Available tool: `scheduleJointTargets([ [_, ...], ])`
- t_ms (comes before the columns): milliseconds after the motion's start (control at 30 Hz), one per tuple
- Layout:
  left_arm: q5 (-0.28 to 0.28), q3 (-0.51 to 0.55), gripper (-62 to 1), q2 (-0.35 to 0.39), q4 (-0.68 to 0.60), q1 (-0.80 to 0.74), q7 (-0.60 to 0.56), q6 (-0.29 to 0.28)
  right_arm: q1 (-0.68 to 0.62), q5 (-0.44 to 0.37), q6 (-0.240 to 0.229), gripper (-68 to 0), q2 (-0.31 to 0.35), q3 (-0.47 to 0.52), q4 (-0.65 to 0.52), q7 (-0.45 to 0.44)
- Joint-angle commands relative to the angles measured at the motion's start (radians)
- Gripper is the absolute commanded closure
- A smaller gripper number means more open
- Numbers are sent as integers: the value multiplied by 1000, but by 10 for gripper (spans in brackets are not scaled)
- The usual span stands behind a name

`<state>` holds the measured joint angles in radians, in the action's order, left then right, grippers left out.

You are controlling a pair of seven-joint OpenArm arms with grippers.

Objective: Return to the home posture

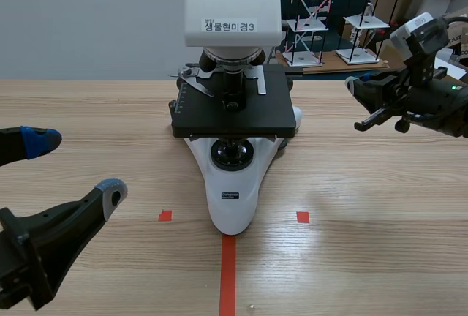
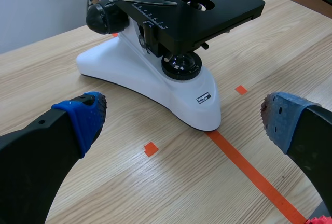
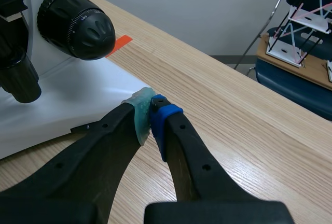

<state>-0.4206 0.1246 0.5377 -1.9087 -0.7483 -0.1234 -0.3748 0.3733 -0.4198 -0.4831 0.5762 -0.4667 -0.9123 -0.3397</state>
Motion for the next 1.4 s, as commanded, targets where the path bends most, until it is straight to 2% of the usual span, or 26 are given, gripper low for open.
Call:
scheduleJointTargets([
  [0, -9, -3, -623, -3, -16, -2, -11, -2, 29, -11, 4, -11, 11, 11, -15, -19],
  [667, -9, -3, -623, -3, -16, -2, -11, -2, 27, -12, 4, -24, 14, 13, -15, -26],
  [933, -9, -3, -623, -3, -16, -2, -11, -2, -56, -23, 15, -233, 14, 120, -52, -26],
  [1067, -9, -3, -623, -3, -16, -2, -11, -2, -146, -23, 23, -343, 23, 178, -130, -26],
  [1167, -9, -3, -623, -3, -16, -2, -11, -2, -239, -33, 29, -451, 36, 216, -226, -24],
  [1233, -9, -3, -623, -3, -16, -2, -11, -2, -310, -37, 53, -524, 43, 242, -297, -13],
  [1367, -9, -3, -623, -3, -16, -2, -11, -2, -461, -37, 140, -627, 53, 291, -443, -14],
])
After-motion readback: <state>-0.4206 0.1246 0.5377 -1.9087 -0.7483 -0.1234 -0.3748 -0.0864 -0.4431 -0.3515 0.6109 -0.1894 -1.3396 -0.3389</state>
